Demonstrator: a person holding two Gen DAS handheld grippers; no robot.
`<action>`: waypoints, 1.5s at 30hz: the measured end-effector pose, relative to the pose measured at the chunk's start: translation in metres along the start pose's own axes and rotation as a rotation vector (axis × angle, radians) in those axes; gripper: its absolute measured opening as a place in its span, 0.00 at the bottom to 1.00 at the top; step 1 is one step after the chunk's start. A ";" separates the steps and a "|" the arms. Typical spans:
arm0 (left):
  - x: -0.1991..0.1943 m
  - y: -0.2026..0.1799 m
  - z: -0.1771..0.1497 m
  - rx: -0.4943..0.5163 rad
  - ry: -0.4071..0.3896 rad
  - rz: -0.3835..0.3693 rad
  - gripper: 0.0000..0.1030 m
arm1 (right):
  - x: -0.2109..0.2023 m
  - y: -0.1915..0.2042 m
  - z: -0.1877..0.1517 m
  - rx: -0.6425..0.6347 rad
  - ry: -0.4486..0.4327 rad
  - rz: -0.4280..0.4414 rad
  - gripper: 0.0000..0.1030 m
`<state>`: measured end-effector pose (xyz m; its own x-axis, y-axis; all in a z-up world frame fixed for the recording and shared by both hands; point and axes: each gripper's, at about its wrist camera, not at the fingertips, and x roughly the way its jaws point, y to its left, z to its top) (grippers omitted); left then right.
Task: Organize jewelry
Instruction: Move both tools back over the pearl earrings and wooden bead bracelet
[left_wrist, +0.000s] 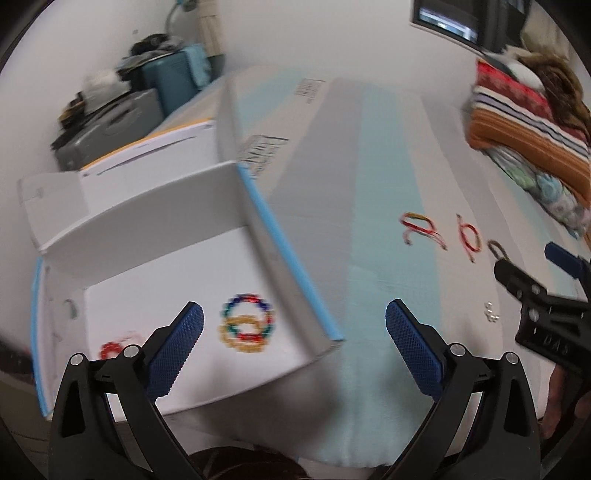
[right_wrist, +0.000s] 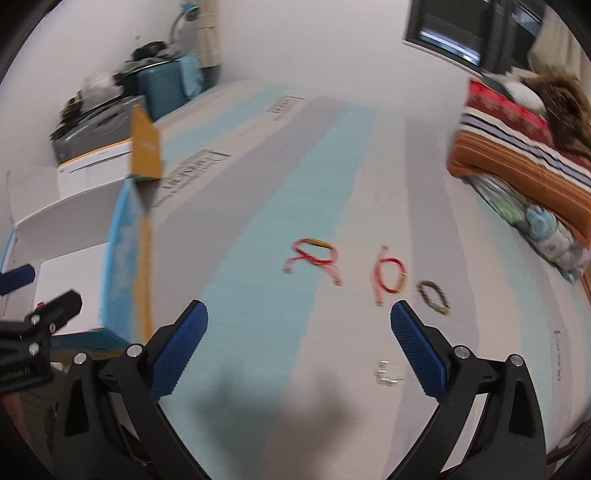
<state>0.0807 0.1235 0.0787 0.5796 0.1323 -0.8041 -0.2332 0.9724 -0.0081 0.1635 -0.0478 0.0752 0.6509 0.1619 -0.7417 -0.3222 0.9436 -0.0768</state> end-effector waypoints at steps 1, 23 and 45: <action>0.004 -0.012 0.000 0.012 0.004 -0.012 0.94 | 0.003 -0.008 -0.001 0.009 0.004 -0.007 0.93; 0.100 -0.208 -0.022 0.197 0.131 -0.171 0.94 | 0.120 -0.199 -0.032 0.262 0.123 -0.063 0.93; 0.175 -0.280 -0.039 0.266 0.226 -0.171 0.93 | 0.224 -0.229 -0.028 0.243 0.261 -0.024 0.65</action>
<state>0.2173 -0.1326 -0.0827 0.3994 -0.0533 -0.9152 0.0797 0.9966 -0.0232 0.3638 -0.2356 -0.0917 0.4490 0.0894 -0.8890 -0.1155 0.9924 0.0414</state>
